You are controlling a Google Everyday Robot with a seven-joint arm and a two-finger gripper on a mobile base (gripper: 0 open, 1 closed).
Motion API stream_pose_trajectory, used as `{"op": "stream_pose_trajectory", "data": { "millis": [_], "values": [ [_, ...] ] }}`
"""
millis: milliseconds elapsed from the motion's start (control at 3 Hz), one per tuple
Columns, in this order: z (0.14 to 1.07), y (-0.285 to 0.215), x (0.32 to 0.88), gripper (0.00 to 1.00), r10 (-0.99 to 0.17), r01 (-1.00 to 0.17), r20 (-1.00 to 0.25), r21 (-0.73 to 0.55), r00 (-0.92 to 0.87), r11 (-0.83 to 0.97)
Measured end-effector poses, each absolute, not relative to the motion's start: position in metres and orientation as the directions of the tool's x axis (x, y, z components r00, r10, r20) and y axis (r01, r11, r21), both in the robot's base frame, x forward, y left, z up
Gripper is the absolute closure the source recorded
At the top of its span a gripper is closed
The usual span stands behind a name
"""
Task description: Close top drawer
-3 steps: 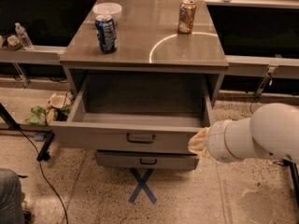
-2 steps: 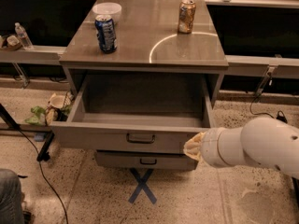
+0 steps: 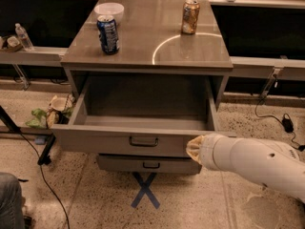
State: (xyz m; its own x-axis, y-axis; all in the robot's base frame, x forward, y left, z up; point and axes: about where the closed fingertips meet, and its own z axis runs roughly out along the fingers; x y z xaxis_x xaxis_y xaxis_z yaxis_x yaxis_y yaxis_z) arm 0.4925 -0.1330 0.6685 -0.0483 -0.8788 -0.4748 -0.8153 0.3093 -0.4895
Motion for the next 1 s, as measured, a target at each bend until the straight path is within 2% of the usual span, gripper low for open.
{"op": "stream_pose_trajectory", "data": {
  "millis": [667, 1000],
  "values": [
    [0.651, -0.131, 0.532, 1.0, -0.877, -0.758, -0.48, -0.563, -0.025, 0.33],
    [0.633, -0.116, 0.583, 1.0, -0.879, -0.724, -0.475, -0.616, 0.026, 0.311]
  ]
}}
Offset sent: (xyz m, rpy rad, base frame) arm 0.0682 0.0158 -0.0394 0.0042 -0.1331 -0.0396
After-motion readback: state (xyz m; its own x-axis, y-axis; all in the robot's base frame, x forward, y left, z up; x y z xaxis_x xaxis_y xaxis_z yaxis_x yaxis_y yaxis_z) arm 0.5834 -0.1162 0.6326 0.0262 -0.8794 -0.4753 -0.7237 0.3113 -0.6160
